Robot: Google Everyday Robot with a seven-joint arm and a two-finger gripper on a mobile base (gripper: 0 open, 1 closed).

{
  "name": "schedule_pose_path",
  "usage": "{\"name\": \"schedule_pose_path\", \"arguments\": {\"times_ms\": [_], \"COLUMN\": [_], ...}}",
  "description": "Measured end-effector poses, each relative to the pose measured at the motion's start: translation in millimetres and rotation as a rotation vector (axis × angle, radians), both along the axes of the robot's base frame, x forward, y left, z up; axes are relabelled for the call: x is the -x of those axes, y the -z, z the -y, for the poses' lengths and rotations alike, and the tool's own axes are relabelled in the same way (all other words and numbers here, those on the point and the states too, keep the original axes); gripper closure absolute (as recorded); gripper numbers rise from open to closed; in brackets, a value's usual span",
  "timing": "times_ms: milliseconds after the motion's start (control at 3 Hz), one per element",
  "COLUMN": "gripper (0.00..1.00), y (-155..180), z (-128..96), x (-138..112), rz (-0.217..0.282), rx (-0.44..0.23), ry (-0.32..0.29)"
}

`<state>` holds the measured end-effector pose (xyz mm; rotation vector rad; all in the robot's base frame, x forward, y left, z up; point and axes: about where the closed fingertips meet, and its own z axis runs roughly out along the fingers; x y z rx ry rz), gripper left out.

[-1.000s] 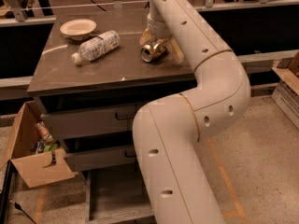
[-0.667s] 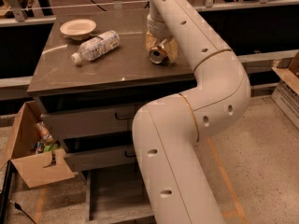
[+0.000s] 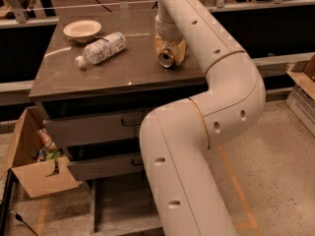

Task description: Place orange can into bottom drawer

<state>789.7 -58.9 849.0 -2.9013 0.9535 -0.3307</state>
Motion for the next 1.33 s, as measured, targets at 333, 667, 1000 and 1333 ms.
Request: {"name": "schedule_pose_path", "arguments": {"times_ms": [333, 667, 1000, 1333], "gripper": [1.0, 1.0, 1.0, 1.0], "y": [-12, -41, -66, -84], "z": [1, 5, 15, 28], "x": [8, 21, 27, 32], "rz": [-0.001, 0.019, 0.067, 0.114], "rx": [-0.055, -0.149, -0.203, -0.202], "ry": [0.008, 0.009, -0.033, -0.111]}}
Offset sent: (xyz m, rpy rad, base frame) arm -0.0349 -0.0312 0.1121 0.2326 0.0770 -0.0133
